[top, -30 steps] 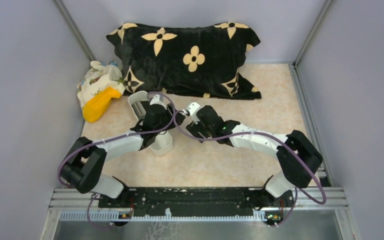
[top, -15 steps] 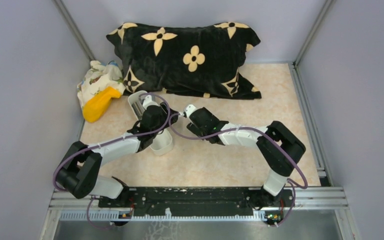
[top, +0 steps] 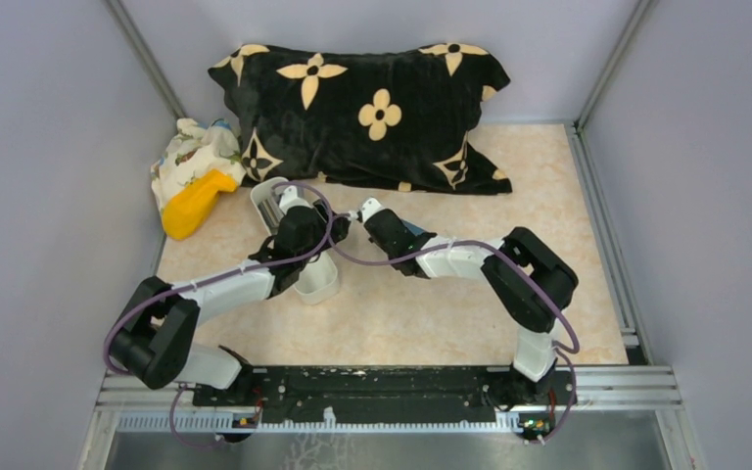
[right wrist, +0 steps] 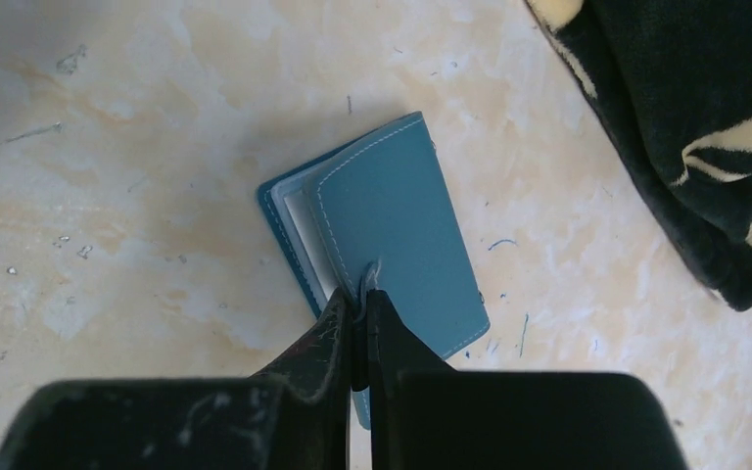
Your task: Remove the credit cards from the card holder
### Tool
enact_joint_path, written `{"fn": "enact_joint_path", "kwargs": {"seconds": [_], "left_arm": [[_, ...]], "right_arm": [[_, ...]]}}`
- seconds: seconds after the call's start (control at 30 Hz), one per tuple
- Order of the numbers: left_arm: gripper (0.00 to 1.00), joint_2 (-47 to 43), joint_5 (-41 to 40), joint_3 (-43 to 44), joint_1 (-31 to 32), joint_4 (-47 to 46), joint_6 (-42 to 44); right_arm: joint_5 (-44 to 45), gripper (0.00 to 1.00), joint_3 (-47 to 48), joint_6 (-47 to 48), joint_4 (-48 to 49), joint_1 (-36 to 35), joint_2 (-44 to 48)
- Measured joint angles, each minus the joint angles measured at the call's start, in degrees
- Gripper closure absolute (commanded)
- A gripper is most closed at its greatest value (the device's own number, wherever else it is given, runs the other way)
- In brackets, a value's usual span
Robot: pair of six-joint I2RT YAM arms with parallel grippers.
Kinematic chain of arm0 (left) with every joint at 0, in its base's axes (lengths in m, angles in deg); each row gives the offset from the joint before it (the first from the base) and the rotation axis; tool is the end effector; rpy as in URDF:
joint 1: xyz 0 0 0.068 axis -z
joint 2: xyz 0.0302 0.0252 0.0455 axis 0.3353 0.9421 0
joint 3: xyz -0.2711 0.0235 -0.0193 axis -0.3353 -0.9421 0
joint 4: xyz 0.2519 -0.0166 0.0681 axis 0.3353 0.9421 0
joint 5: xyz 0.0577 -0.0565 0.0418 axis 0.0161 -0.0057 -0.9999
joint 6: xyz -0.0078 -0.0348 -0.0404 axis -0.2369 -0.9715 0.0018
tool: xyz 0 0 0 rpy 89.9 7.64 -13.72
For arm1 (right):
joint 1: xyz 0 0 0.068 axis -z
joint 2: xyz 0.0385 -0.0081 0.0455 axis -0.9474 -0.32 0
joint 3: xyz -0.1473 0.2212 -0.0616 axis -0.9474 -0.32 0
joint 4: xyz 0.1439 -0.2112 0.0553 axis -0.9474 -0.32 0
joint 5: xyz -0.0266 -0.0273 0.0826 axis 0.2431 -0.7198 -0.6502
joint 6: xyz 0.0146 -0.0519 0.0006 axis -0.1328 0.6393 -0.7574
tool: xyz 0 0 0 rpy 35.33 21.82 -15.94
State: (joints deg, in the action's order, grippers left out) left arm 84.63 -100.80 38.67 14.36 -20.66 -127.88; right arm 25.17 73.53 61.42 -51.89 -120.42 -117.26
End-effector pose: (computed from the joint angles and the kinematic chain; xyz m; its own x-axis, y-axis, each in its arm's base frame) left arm 0.2483 -0.1548 0.2021 -0.4657 -0.5240 -0.7132 -0.0288 0.8144 -0.5795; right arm 0.2567 0.2692 0.1640 -0.3780 -0.6979 -0.6084 -0.5166 0.7043 -0.4869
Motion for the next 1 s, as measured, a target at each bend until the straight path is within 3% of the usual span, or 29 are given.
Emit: {"fn": "enact_joint_path", "kwargs": {"seconds": [0.2, 0.63, 0.83, 1.0], "left_arm": [[0.42, -1.1, 0.0, -0.3, 0.0, 0.0, 0.7], [0.42, -1.0, 1.8, -0.3, 0.0, -0.9, 1.3], [0.42, -1.1, 2.4, -0.3, 0.0, -0.9, 1.4], [0.42, -1.0, 3.1, -0.3, 0.0, -0.9, 1.4]], "right_arm": [[-0.9, 1.0, 1.5, -4.7, -1.8, 1.9, 0.3], [-14.4, 1.0, 13.0, -19.3, -21.0, 9.2, 5.7], [-28.3, 1.0, 13.4, -26.8, -25.9, 12.6, 6.9], [-39.7, 1.0, 9.5, -33.3, -24.0, 19.1, 11.3]]}}
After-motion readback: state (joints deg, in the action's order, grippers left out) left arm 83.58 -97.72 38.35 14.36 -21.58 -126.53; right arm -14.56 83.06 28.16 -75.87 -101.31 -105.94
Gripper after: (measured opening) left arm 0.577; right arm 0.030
